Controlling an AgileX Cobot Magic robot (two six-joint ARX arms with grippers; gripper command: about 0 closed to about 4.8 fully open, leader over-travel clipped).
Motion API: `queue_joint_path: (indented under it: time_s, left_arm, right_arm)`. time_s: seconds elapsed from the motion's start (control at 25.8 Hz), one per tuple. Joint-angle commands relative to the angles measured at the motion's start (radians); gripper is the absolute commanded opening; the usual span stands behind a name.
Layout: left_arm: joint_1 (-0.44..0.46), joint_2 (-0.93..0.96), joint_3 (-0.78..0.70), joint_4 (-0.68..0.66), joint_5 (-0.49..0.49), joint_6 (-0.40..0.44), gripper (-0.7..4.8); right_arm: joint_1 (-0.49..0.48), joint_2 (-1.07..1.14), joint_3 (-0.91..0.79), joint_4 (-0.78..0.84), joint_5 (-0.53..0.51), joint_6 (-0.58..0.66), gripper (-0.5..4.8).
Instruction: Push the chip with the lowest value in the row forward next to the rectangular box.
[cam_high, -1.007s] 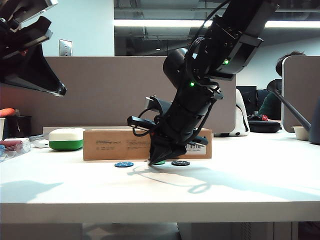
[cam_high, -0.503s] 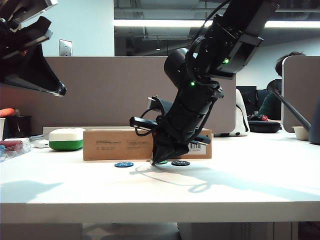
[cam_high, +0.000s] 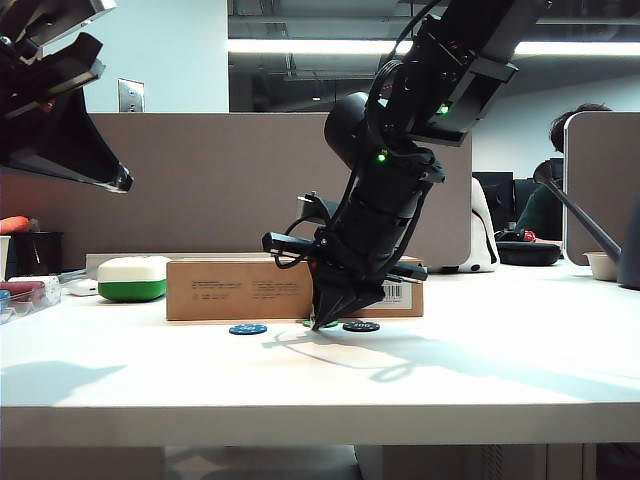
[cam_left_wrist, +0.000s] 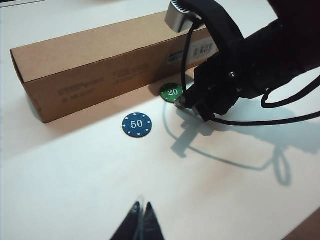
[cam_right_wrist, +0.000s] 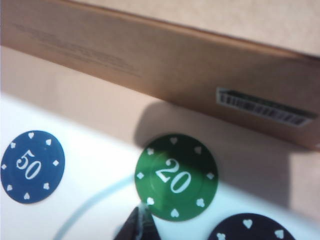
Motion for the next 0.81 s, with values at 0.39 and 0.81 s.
queue_joint_path:
  time_s: [0.39,0.81]
  left_arm:
    - [0.0,-0.002,0.002,0.012,0.004,0.004,-0.05]
    - [0.0,-0.002,0.002,0.012,0.004,0.004,-0.05]
  right_arm:
    - [0.001,-0.002,0.014,-0.014,0.109,-0.003,-0.05]
    - [0.003,-0.004,0.016,0.01,0.091,-0.002,-0.05]
